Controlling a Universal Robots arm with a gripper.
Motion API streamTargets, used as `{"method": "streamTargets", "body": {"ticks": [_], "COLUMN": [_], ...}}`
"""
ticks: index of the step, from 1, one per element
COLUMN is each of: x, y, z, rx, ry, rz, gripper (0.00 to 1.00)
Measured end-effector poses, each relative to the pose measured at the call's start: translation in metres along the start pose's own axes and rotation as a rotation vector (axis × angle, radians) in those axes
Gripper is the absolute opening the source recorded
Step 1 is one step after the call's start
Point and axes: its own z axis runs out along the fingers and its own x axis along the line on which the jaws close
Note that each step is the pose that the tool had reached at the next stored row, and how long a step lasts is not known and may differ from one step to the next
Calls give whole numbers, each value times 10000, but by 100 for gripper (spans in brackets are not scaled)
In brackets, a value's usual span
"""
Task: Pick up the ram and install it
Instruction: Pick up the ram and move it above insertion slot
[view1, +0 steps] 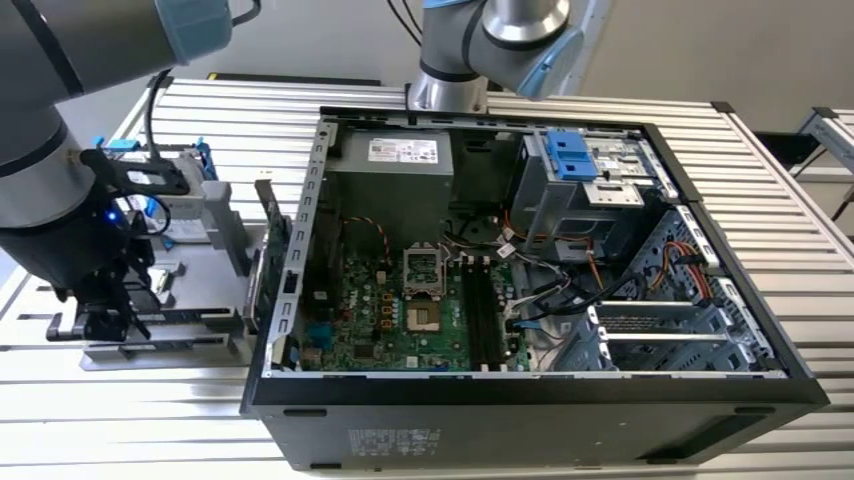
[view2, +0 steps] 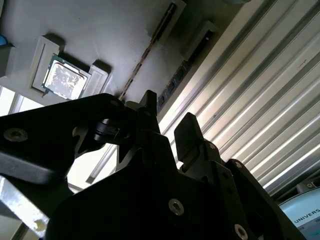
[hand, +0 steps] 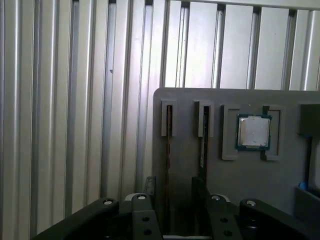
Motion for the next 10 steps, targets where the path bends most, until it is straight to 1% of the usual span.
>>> {"method": "streamTargets", "body": {"ticks": [10], "x": [3], "y": [-11], "z": [93], "rx": [0], "ry": [1], "rz": [-2], "gripper": [100]}}
